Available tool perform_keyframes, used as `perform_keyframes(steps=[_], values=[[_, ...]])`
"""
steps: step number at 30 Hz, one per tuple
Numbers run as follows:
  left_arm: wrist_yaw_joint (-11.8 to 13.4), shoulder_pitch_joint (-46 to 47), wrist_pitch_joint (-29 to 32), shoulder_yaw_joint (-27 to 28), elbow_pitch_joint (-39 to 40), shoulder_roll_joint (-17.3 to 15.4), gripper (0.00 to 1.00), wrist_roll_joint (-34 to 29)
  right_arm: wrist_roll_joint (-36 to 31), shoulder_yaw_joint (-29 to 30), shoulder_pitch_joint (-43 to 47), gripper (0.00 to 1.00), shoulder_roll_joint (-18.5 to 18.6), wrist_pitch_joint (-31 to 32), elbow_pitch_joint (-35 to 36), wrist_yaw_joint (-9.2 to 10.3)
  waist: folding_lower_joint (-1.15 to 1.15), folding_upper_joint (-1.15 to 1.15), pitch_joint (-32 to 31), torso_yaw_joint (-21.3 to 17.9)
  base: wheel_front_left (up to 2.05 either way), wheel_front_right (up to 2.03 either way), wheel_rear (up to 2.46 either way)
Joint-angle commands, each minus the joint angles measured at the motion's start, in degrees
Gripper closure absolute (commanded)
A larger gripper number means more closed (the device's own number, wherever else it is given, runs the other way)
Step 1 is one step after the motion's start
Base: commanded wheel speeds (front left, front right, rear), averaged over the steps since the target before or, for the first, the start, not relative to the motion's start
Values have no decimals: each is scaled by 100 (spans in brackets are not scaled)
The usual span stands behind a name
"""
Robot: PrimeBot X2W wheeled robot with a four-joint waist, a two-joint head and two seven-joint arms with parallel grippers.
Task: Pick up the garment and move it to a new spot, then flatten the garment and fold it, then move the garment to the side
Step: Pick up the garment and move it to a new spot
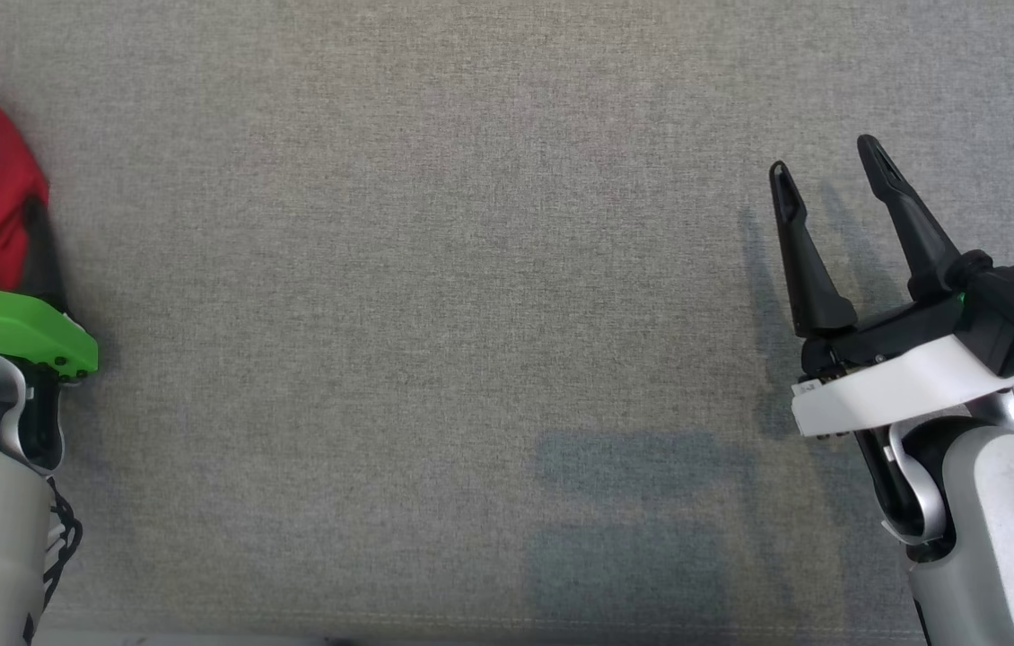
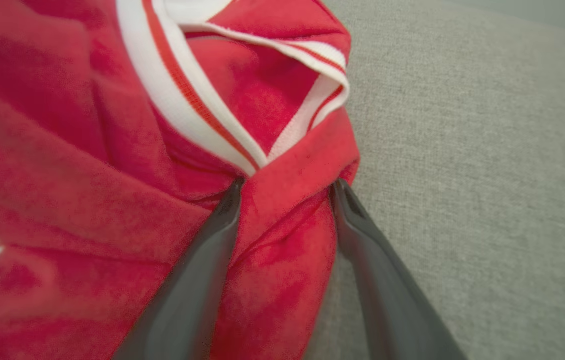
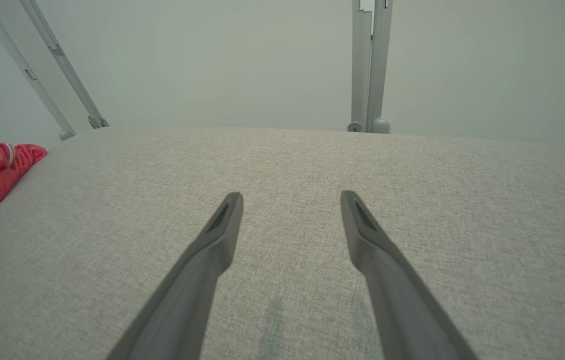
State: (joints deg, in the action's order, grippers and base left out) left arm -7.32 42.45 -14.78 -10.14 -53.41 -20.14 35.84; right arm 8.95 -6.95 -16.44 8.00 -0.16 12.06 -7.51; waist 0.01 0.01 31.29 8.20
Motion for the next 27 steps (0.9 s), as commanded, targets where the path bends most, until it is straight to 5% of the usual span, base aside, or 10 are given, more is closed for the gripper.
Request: perform_keyframes(steps=[1, 9, 18, 27], values=[[-22, 46, 6, -115, -77, -17, 100, 88, -20, 15, -62, 0, 14, -44, -22, 4, -1, -1, 45, -51, 0, 0, 0], [59, -144, -31, 305, 566, -288, 100, -201, -26, 117, 20, 0, -56, -166, -171, 4, -1, -1, -262, -8, 0, 0, 0], [335, -1344, -33, 1333, 2556, 69, 100, -1132, 59, 263, 367, 0, -175, -358, -451, 4, -1, -1, -1121, -3, 0, 0, 0], [590, -2711, -23, 1421, 3975, 364, 100, -1609, 128, 343, 841, 0, -299, -466, -627, 4, -1, -1, -1974, -59, 0, 0, 0]])
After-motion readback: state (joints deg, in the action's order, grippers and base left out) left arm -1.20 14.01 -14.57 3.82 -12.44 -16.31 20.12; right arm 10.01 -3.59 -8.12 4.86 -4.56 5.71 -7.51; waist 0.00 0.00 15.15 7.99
